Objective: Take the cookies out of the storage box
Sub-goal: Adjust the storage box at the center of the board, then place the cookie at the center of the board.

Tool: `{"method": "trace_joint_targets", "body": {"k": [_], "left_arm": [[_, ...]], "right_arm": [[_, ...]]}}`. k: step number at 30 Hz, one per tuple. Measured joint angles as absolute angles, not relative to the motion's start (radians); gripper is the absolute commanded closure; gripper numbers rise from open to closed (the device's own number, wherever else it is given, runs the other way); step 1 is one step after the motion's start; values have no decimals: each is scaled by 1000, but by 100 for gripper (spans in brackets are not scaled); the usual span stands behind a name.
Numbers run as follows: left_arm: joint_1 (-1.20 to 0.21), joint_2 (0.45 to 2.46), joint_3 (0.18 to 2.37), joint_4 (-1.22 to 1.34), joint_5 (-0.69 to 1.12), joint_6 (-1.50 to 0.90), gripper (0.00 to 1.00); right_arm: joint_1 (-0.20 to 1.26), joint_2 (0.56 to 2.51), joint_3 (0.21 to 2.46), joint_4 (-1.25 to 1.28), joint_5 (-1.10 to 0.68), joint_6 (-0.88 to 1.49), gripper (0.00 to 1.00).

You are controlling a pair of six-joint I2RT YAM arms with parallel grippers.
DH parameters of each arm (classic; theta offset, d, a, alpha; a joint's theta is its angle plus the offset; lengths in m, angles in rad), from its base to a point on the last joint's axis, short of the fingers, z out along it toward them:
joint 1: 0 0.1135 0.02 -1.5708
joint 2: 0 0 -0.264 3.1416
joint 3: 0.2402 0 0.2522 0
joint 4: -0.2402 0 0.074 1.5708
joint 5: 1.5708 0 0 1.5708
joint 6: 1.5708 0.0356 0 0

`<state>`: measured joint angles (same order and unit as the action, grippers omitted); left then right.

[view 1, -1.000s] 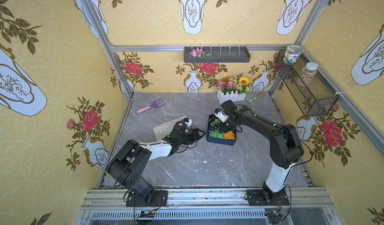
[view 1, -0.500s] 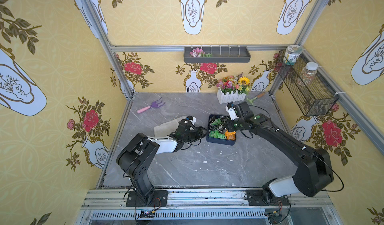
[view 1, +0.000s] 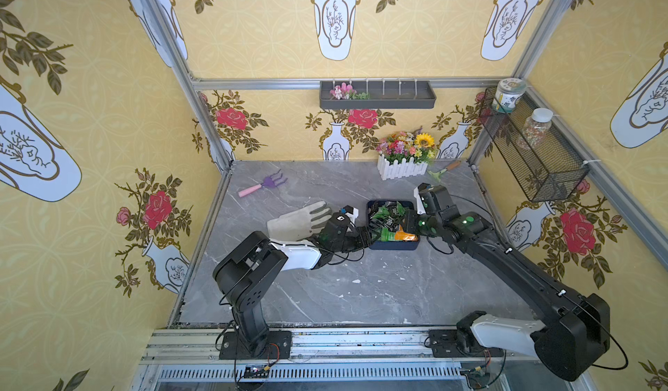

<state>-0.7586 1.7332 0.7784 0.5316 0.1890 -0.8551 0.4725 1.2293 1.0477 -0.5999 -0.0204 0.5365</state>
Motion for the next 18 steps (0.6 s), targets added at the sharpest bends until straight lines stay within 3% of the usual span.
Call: {"method": "trace_joint_targets", "body": {"k": [11, 18], "left_arm": [[-699, 1360, 653, 311, -283, -1062, 38], [-617, 1144, 521, 91, -450, -1217, 39]], "right_arm": [[912, 1496, 1171, -604, 117, 762, 61], [1050, 1732, 1254, -539, 136, 865, 66]]}}
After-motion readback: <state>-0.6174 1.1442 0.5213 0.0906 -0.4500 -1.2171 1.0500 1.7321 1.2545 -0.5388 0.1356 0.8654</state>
